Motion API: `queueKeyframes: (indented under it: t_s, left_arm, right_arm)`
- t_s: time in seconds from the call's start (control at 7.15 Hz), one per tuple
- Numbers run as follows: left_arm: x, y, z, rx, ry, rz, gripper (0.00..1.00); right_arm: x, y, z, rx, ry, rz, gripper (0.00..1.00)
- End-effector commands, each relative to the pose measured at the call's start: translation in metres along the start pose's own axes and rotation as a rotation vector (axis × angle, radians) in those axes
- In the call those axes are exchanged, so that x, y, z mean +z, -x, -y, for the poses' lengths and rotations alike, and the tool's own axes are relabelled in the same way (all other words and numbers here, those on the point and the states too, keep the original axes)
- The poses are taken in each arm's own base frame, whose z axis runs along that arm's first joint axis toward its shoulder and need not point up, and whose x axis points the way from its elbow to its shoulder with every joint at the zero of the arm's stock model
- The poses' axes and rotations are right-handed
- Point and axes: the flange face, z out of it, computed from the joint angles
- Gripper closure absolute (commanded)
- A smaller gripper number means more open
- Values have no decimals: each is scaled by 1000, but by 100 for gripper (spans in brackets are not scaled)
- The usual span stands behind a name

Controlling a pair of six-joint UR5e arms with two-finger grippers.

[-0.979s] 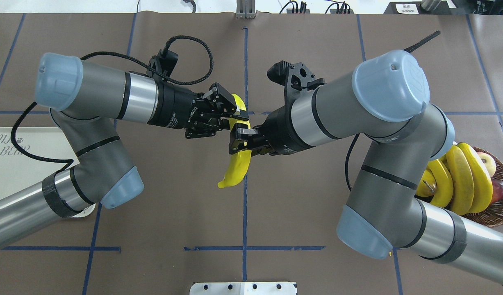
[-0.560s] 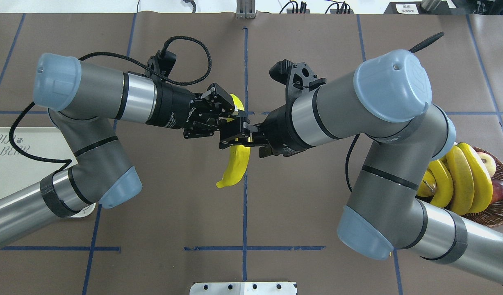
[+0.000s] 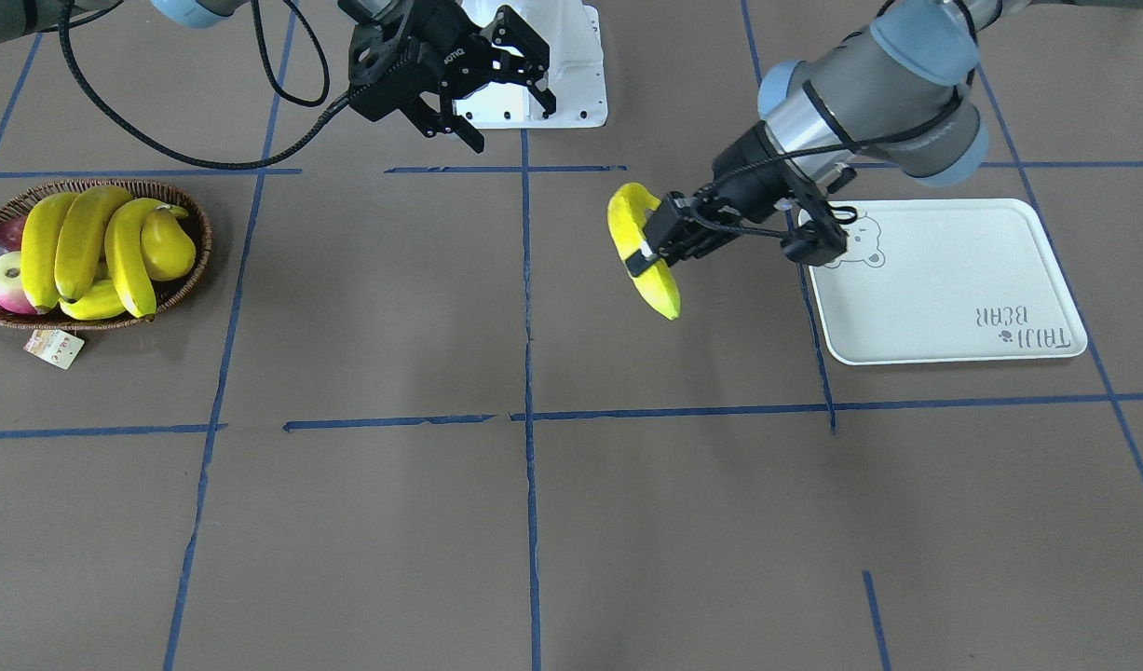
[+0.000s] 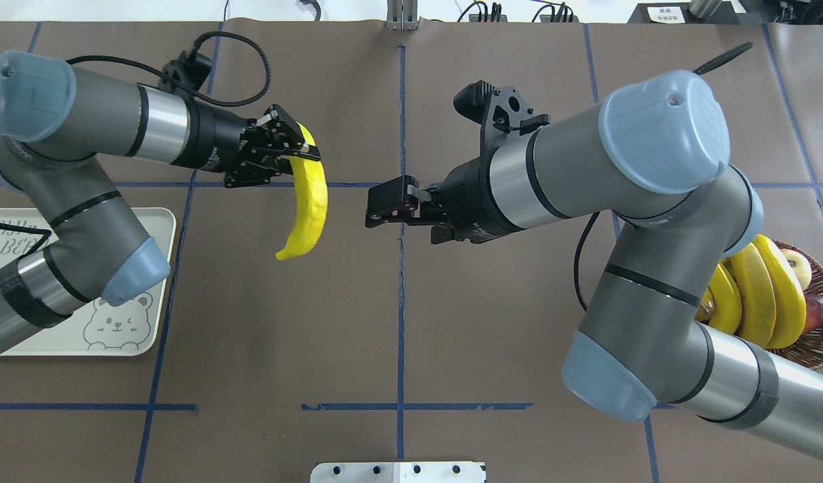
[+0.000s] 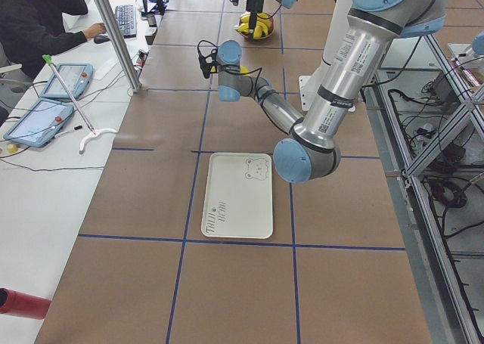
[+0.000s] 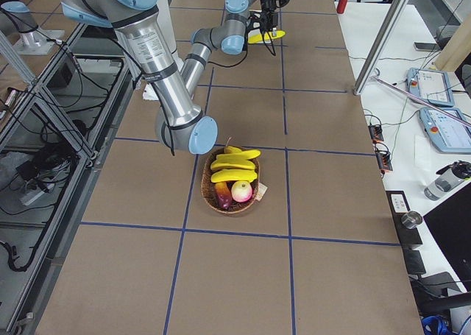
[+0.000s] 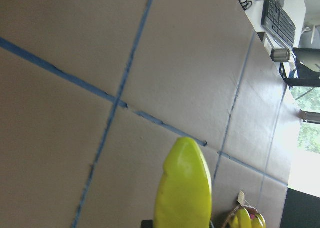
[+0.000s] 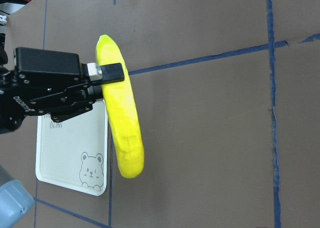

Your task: Transfer all bananas from basket to plate

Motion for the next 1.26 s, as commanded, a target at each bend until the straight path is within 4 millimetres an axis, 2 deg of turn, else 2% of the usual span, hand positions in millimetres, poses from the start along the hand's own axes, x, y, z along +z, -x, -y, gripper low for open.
queueKeyframes:
  t_s: [0.0, 0.14, 0.28, 0.42, 0.7, 1.12]
  left_arm:
    - [-55, 129, 50, 87, -97, 202, 100]
    - [-81, 203, 57, 110, -111, 308, 100]
    - [-105, 253, 59, 125, -117, 380, 100]
    - [-126, 283, 63, 106, -134, 423, 100]
    - [-144, 333, 77, 62, -156, 497, 100]
    - [-149, 377, 94, 19, -209, 573, 100]
  right_arm:
    - [-7, -17, 15, 19, -60, -34, 0]
    - [-4, -31, 19, 76, -107, -55, 0]
    - [-4, -37, 22, 83, -120, -64, 0]
    - [-4, -37, 23, 86, -121, -69, 0]
    - [-6, -39, 26, 90, -128, -73, 0]
    - [-6, -41, 28, 92, -131, -77, 0]
